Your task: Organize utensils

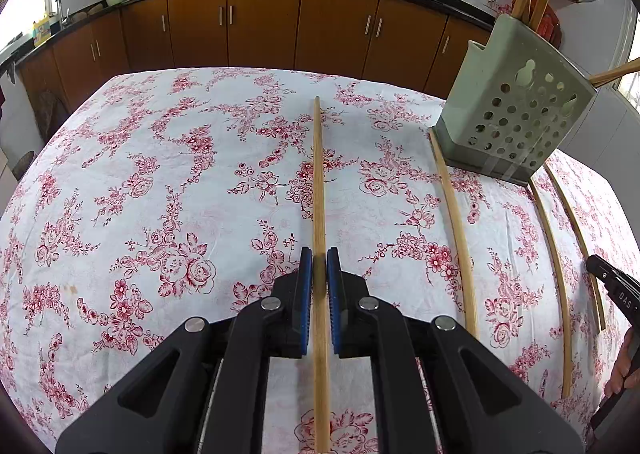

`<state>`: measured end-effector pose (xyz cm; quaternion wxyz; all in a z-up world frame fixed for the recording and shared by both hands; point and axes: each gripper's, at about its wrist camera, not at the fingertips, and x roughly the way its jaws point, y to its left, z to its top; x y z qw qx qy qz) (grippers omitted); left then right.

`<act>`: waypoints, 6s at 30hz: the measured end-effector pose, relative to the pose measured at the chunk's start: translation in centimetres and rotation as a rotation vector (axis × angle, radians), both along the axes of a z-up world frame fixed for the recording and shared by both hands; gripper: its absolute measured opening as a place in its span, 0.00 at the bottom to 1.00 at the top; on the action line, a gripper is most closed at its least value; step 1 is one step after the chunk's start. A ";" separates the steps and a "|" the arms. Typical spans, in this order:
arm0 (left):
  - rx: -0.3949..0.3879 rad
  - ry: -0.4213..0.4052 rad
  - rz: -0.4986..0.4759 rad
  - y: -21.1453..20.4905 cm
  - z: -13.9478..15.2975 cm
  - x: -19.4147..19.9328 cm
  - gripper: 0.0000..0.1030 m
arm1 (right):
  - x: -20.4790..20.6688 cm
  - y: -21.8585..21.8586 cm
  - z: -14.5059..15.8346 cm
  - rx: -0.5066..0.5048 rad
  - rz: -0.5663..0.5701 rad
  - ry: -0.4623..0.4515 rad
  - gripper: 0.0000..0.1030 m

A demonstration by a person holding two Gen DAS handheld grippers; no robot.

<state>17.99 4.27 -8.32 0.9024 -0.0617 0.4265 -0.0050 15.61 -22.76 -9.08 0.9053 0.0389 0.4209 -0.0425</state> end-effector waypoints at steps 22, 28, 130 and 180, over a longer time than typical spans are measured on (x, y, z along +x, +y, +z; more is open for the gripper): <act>0.063 0.005 -0.038 -0.6 -0.1 -0.8 0.09 | -0.8 0.1 0.0 -0.001 0.019 0.000 0.08; 0.060 0.006 -0.044 -0.5 -0.1 -1.5 0.08 | -1.6 0.1 0.1 0.005 0.026 -0.003 0.08; -0.133 -0.281 -0.044 0.7 11.0 -4.0 0.07 | -5.2 -3.4 0.8 0.003 0.089 0.033 0.08; -0.163 -0.414 -0.146 -0.7 17.5 -6.9 0.07 | -10.5 -2.3 23.5 0.244 0.250 -0.556 0.07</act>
